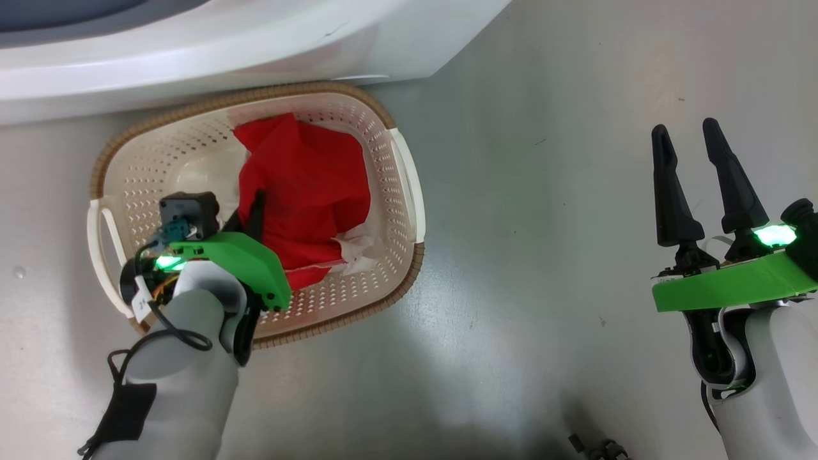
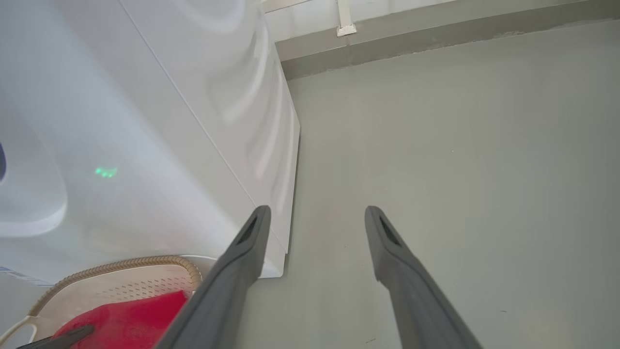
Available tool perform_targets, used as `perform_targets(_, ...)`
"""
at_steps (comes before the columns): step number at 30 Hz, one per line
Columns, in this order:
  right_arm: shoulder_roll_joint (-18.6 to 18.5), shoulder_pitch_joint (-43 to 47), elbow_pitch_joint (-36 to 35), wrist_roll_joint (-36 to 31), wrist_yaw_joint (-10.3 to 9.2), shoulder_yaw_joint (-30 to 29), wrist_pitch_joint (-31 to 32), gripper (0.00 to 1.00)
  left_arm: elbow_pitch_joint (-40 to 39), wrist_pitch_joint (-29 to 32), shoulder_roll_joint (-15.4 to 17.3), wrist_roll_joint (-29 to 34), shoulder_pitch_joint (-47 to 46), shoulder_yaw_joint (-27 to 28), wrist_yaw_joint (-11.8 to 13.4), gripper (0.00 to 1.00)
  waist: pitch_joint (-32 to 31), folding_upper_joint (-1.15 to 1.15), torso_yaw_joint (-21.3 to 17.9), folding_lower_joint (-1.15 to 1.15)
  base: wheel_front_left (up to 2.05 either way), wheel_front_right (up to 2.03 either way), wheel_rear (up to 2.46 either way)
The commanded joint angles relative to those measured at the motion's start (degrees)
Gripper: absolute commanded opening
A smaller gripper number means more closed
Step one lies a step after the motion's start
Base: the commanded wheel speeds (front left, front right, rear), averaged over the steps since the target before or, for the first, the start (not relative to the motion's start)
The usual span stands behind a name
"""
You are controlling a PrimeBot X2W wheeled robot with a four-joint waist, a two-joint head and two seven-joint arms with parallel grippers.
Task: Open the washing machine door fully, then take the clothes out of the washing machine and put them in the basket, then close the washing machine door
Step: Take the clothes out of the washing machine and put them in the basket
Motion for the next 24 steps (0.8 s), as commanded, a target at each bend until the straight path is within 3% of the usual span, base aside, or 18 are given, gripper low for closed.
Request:
perform_targets(1,-0.08,0.47,-1.04,-0.09,0.37,1.08,-0.36,1.00,-0.75,-0.70,1.76,0.72,0.99,1.71,0.38,1.00,-0.36,0.00,0.11,0.00,0.00,0.00,0.00)
perform_targets(12,-0.40,1.03,-0.26,-0.27,0.37,1.28,-0.36,1.00,-3.20,-0.70,1.62,2.39,3.33,4.66,-0.20,1.00,-4.44,0.00,0.93,0.00,0.00,0.00,0.00)
perform_targets(24,-1.20,3.59,1.16,-0.39,0.37,1.32,-0.36,1.00,-12.57,-0.70,1.55,6.32,10.07,10.40,-0.92,1.00,-12.66,0.00,2.25,0.00,0.00,0.00,0.00)
